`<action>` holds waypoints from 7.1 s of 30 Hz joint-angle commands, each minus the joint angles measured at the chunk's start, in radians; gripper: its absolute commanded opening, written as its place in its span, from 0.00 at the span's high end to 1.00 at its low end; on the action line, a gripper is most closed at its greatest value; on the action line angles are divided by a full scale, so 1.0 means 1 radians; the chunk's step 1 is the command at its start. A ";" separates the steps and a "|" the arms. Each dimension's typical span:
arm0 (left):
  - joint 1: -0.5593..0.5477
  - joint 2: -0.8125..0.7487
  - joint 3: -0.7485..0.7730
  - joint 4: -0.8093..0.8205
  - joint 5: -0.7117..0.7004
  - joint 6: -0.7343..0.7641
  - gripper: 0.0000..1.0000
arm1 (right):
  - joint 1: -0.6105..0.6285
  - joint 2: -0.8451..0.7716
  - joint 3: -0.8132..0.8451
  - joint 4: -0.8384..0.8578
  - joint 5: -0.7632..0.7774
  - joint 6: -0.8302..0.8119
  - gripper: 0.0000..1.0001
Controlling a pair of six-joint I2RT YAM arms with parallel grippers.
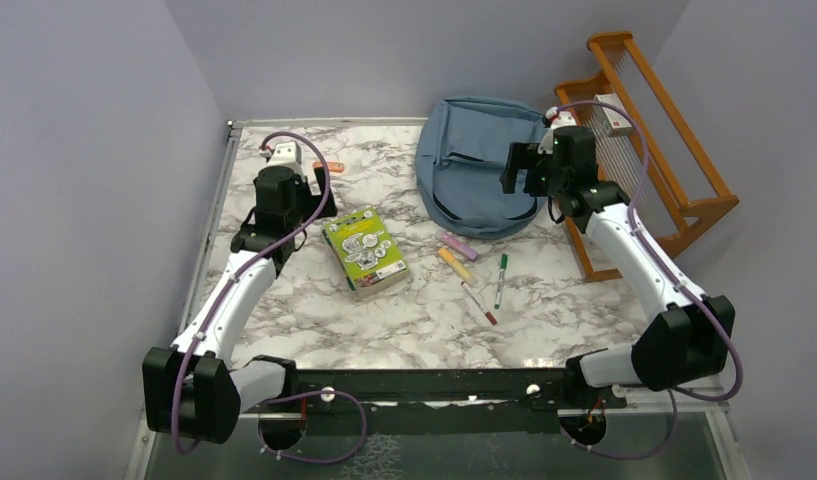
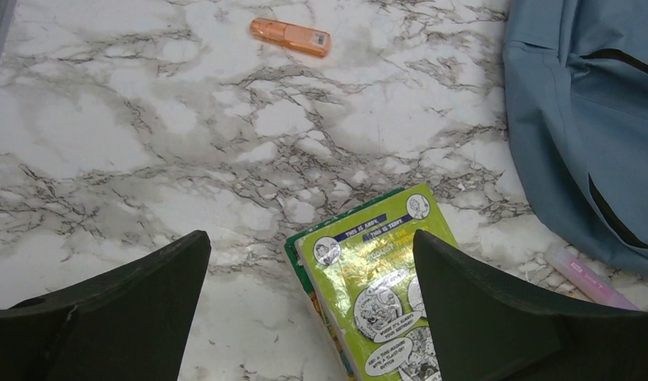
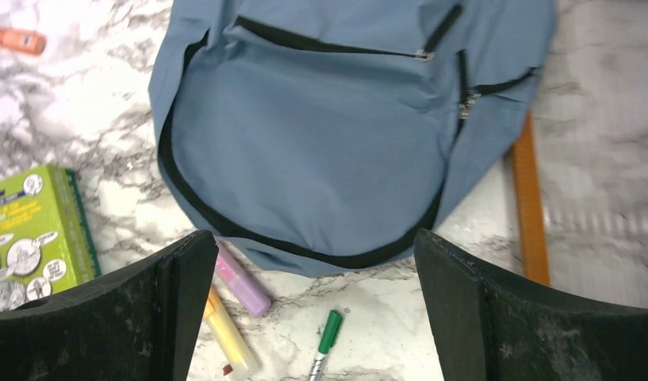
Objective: Pack the student bag
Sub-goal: Unzip the student bag at the center of the board.
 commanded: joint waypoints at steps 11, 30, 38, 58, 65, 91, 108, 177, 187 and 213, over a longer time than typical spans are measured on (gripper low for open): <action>0.006 -0.041 -0.070 0.103 0.054 -0.067 0.01 | 0.240 0.440 0.256 -0.075 -0.169 -0.275 0.00; 0.006 -0.028 -0.077 0.117 0.105 -0.052 0.01 | 0.363 0.763 0.416 -0.054 0.164 -0.395 0.14; 0.006 -0.025 -0.079 0.114 0.105 -0.039 0.01 | 0.363 0.767 0.369 -0.017 0.138 -0.374 0.41; 0.006 -0.016 -0.042 0.051 0.115 -0.062 0.01 | 0.278 0.616 0.411 0.038 -0.068 -0.204 0.99; 0.002 0.029 0.041 0.065 0.254 -0.097 0.01 | 0.187 0.599 0.562 0.025 -0.262 0.038 0.99; -0.307 0.316 0.241 0.463 0.346 -0.302 0.01 | 0.167 0.518 0.607 0.357 -0.491 0.616 0.99; -0.336 0.412 0.225 0.538 0.439 -0.316 0.19 | 0.108 0.489 0.526 0.552 -0.668 0.811 0.99; -0.117 0.711 0.575 0.095 0.780 0.253 1.00 | 0.032 0.583 0.365 -0.189 -0.430 -0.109 0.46; -0.117 0.701 0.551 0.115 0.766 0.252 1.00 | 0.031 0.558 0.217 0.099 -0.328 0.206 0.48; -0.120 0.717 0.545 0.130 0.785 0.220 1.00 | 0.031 0.692 0.205 0.208 -0.303 0.366 0.56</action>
